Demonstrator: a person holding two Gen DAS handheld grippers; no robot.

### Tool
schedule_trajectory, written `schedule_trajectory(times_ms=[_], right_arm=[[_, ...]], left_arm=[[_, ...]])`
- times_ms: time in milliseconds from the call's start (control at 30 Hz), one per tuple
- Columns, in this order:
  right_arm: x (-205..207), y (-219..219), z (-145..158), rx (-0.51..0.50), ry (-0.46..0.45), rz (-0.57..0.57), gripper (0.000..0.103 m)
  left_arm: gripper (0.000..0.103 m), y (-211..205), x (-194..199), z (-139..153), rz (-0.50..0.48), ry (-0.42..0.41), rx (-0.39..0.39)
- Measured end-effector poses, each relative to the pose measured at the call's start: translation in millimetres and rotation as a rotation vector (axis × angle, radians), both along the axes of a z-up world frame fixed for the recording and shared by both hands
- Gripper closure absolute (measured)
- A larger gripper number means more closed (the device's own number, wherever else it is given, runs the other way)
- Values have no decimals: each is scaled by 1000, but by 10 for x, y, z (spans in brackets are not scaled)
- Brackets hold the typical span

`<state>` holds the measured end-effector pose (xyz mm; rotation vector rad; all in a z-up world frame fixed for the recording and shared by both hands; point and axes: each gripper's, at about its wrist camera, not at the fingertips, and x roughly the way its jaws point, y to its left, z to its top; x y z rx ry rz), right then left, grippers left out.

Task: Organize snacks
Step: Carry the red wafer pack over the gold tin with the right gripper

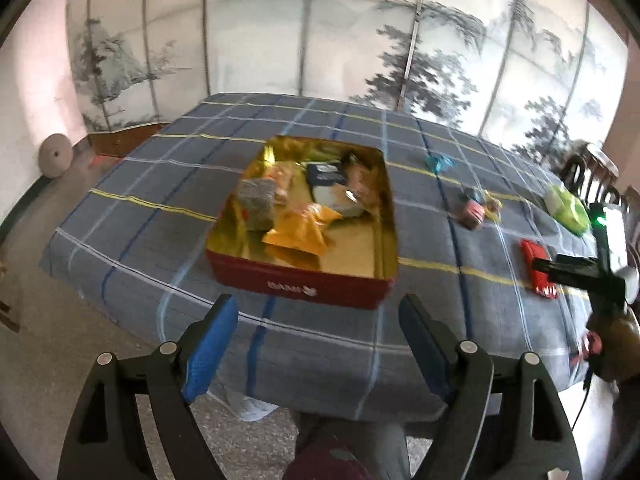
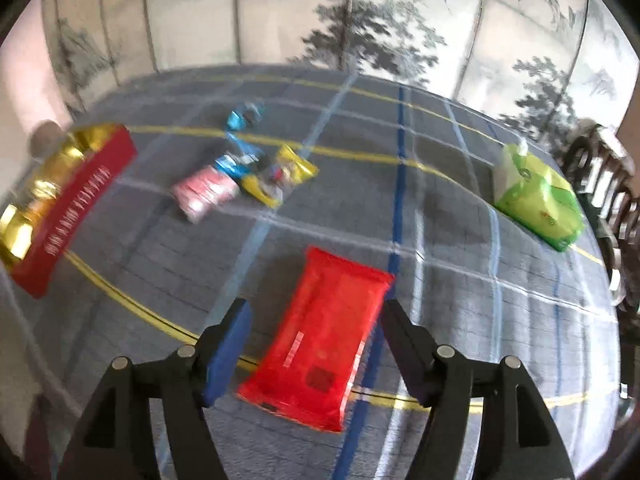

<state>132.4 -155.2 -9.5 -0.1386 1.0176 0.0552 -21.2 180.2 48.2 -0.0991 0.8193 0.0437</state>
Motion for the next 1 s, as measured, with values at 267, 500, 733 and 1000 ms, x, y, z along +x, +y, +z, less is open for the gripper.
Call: schedule_trajectory(times_ms=[267, 500, 733, 1000], right_arm=[[-15, -51, -132, 138, 27, 7, 57], [-152, 575, 442, 257, -78, 186, 58], [89, 1637, 840, 381, -77, 379, 58], [586, 2448, 694, 386, -4, 441, 58]], left_arm=[[24, -15, -144, -2, -18, -49, 66], [24, 113, -248, -78, 3, -43, 56], [20, 168, -302, -121, 18, -16, 66], [1, 243, -324, -110, 58, -16, 152]])
